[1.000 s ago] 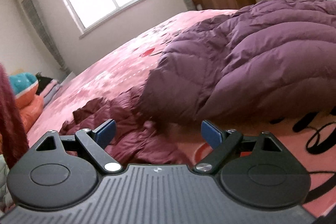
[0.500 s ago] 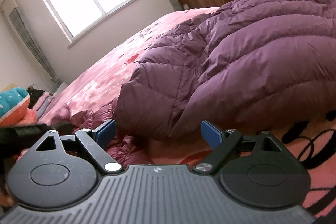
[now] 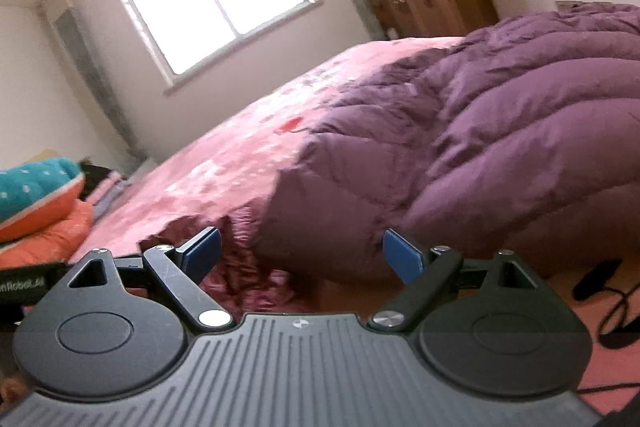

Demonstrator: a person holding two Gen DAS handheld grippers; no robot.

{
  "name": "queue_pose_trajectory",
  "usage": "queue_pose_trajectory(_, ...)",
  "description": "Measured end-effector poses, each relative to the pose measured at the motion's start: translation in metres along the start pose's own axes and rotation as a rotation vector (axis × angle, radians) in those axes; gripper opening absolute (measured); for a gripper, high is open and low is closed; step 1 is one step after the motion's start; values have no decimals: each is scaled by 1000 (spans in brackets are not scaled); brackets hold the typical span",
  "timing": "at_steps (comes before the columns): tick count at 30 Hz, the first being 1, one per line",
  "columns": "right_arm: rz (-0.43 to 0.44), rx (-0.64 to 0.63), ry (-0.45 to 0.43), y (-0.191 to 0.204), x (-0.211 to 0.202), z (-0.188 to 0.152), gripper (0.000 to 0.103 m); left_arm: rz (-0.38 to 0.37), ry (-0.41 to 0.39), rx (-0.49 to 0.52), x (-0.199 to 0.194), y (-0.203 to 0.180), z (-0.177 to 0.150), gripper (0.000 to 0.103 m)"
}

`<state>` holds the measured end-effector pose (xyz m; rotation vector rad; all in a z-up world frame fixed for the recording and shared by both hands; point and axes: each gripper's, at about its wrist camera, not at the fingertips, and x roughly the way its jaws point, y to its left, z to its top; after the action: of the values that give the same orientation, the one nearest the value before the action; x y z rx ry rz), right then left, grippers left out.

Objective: Fold large clothes

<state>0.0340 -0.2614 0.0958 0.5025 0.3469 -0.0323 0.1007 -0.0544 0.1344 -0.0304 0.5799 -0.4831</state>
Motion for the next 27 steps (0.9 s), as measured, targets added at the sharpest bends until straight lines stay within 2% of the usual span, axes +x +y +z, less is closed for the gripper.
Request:
queue_pose_trajectory(5,127,-102,-6,27,11,-5,103,264,-43,-34,-22,67,-15,54)
queue_pose_trajectory(9,212,-186,19,55,31,-13,103,410,-51,-88,-26,109,-29,46)
queue_pose_trajectory(14,254,-235,88,78,67,-18,103,446,-54,-99,-15,129,-38,44)
queue_pose_trajectory(16,251,-255,118,83,81,-19,99,458,-47,-87,-6,132,-41,42)
queue_pose_trajectory(21,194,-290,238,84,113,-29,92,466,-38,-80,6,142,-53,42)
queue_pose_trajectory(27,94,-397,291,93,126,-44,92,460,-56,-60,12,147,-68,43)
